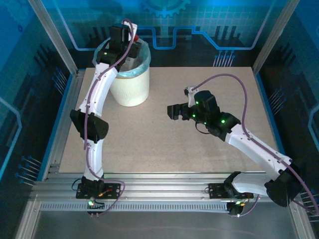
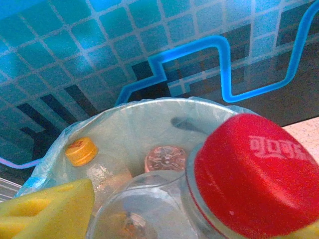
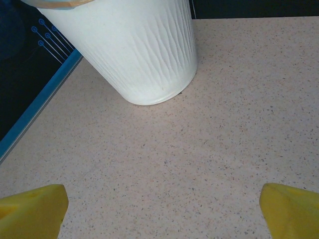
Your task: Put the plastic bottles in the bin
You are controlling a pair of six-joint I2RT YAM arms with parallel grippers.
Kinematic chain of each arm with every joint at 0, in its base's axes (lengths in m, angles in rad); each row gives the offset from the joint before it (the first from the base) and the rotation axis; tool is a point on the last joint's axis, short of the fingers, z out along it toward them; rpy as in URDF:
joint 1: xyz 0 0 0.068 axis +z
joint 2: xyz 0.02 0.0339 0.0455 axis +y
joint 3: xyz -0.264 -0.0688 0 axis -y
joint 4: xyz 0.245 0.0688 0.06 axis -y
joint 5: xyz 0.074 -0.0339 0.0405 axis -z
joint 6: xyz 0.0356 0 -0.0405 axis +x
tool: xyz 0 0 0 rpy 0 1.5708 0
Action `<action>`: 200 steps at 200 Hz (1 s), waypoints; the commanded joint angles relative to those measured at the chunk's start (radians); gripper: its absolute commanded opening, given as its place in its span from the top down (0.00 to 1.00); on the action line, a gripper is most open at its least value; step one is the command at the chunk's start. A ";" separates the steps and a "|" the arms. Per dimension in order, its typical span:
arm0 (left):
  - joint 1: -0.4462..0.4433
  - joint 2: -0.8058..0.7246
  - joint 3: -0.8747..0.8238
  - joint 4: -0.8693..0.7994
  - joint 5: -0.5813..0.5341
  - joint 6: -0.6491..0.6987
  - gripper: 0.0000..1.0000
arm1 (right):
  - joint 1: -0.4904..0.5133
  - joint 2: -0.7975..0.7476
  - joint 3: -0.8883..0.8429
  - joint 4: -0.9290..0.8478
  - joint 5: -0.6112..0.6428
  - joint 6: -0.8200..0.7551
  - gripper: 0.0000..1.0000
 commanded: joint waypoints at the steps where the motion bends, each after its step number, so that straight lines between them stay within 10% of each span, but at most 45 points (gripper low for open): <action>1: 0.004 -0.060 0.033 0.027 0.006 -0.016 0.36 | -0.018 -0.002 0.022 -0.003 -0.015 0.019 0.00; 37: 0.003 -0.058 0.030 0.082 -0.047 0.070 0.65 | -0.019 -0.006 0.019 -0.008 -0.015 0.017 0.00; 200: -0.031 -0.005 -0.001 0.075 -0.182 0.272 0.63 | -0.025 0.026 0.036 -0.024 -0.033 0.022 0.00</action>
